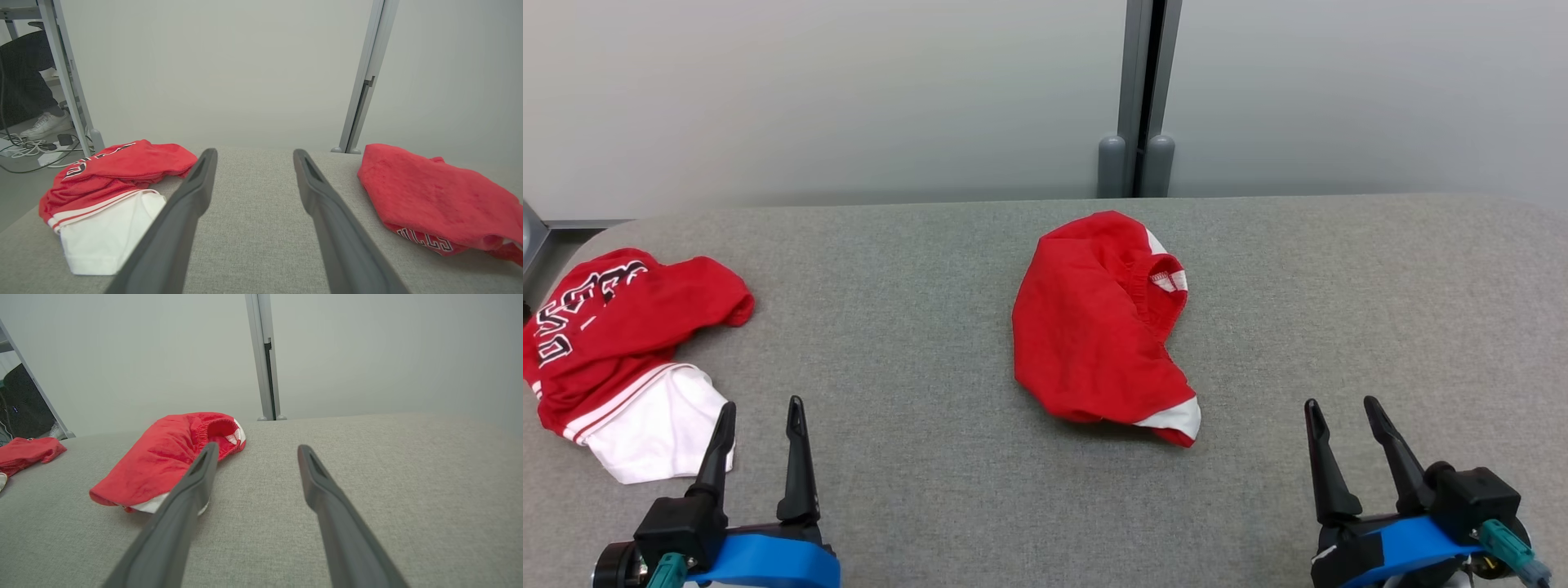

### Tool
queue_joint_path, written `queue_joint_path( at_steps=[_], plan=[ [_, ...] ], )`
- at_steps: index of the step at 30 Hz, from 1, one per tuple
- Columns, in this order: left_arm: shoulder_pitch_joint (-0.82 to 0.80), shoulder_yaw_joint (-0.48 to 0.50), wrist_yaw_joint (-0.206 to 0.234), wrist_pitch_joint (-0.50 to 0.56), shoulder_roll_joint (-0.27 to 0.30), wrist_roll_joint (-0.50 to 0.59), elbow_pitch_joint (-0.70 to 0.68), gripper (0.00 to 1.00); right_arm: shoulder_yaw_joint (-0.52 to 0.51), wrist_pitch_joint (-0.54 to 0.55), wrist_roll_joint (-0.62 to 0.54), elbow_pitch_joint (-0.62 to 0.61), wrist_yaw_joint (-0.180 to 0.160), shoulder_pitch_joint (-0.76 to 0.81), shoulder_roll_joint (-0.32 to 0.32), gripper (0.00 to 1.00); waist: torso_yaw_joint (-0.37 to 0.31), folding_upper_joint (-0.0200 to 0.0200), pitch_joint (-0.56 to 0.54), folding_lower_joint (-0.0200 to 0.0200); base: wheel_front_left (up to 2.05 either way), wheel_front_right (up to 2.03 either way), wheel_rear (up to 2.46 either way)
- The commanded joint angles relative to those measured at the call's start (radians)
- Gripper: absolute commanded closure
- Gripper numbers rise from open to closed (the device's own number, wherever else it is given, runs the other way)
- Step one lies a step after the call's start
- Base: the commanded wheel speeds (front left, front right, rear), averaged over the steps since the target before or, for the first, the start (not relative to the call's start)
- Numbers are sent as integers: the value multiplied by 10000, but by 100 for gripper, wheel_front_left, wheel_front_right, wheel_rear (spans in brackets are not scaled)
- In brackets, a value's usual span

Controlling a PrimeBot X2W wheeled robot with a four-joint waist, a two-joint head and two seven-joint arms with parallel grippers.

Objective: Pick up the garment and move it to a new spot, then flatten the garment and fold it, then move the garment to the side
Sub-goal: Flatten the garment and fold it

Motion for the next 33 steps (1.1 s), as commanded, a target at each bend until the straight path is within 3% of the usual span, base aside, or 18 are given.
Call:
queue_joint_path(
  at_steps=[1, 14, 25, 33],
  plan=[
    [-78, 97, -66, -47, -4, 69, 23, 0, 3, -34, 44, 64, 5, -86, -47, 0, 5, 0, 11, 1, 0, 0, 0],
    [-576, -2, -313, -47, -263, 336, 126, 0, 544, 136, -408, 1226, 5, -2022, -47, 0, 399, 0, 411, 1, 0, 0, 0],
    [-1048, -84, -505, -47, -483, 470, 316, 0, 866, 105, -882, 4638, 5, -3183, -45, 0, 1114, 0, 960, 1, 0, 0, 0],
    [-1162, -36, -613, -47, -561, 545, 504, 0, 1366, 2, -580, 6584, 5, -3714, -50, 0, 1465, 0, 937, 1, 0, 0, 0]
  ],
)
